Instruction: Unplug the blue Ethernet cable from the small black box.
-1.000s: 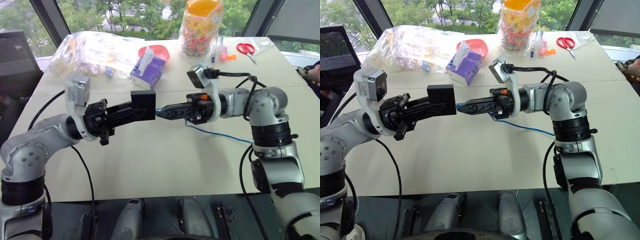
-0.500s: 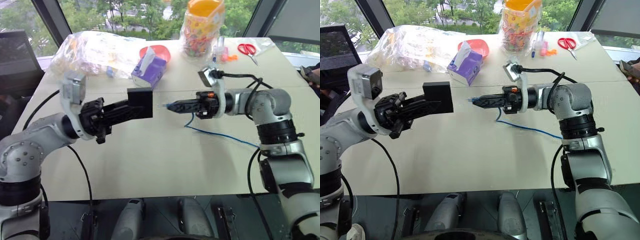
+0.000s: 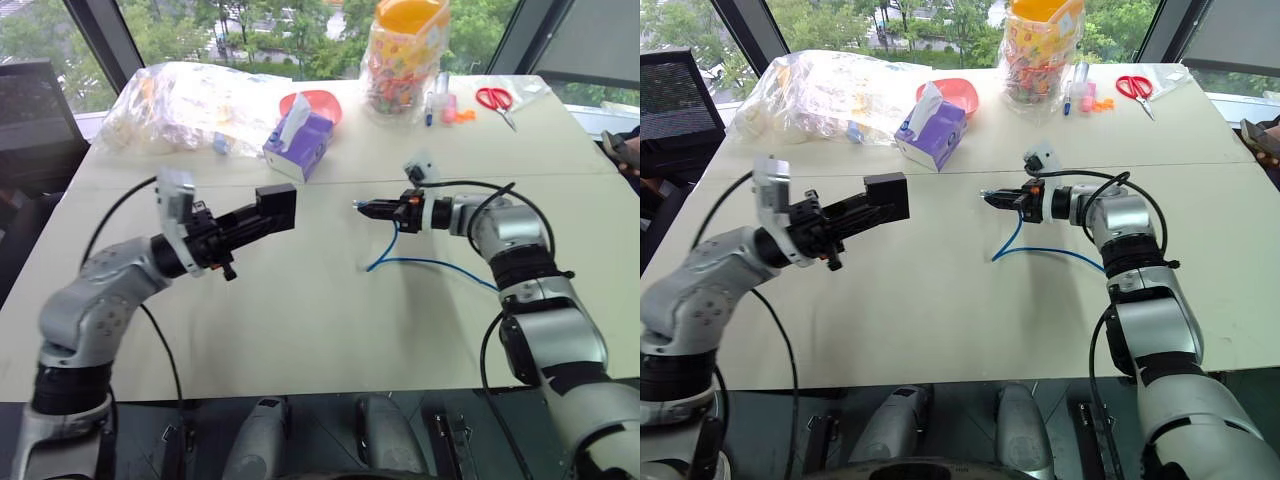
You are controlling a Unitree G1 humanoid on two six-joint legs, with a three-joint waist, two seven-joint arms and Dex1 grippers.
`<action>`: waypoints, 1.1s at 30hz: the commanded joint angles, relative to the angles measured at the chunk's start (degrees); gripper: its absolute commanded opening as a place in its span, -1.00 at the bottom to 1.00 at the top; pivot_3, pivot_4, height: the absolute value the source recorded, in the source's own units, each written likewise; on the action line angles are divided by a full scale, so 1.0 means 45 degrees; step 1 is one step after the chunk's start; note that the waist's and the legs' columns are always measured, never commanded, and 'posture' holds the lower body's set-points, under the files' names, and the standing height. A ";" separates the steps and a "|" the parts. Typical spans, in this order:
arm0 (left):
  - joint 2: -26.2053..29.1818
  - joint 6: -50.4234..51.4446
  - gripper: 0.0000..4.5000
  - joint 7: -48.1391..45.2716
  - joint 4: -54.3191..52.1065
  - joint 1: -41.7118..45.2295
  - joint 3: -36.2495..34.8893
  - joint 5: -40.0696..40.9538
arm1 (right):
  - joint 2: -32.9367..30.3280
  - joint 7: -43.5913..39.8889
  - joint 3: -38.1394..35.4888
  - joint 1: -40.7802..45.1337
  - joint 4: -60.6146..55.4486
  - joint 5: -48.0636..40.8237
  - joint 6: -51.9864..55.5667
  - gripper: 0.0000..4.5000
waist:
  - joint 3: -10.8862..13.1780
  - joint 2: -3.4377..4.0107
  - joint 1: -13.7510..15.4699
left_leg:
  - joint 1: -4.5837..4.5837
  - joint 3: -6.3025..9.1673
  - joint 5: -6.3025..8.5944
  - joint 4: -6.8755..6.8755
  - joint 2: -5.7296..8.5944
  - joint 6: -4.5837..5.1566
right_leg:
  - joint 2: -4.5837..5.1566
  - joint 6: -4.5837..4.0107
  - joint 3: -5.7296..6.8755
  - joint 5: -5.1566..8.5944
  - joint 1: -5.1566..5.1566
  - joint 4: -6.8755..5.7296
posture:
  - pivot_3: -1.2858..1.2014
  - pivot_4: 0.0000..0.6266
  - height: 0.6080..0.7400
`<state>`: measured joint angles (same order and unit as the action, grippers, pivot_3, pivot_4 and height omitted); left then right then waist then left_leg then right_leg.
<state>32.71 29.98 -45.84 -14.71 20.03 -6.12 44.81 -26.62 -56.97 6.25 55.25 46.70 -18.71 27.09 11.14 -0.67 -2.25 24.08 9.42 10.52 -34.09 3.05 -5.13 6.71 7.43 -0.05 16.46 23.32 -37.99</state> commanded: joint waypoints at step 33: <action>-0.5374 -0.8905 -0.01 0.1258 1.1547 0.3086 0.2023 -0.7526 | 0.1359 0.5428 -0.3267 -0.3678 -1.0909 -0.2317 0.4716 1.00 | -0.0006 0.0003 -0.0038 | -0.0008 0.0011 -0.0010 -0.0021 0.0009 0.0018 | 0.0003 0.0044 0.0004 -0.0027 -0.0011 -0.0025 | 0.03 -0.52 0.80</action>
<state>8.30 -8.53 -40.33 37.13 34.00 3.14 11.77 -20.76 -33.05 -7.41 38.61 0.49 -27.75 47.99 11.12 -0.66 -2.42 24.04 9.48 10.48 -34.19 3.09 -5.04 6.72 7.63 -0.03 16.34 23.27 -38.11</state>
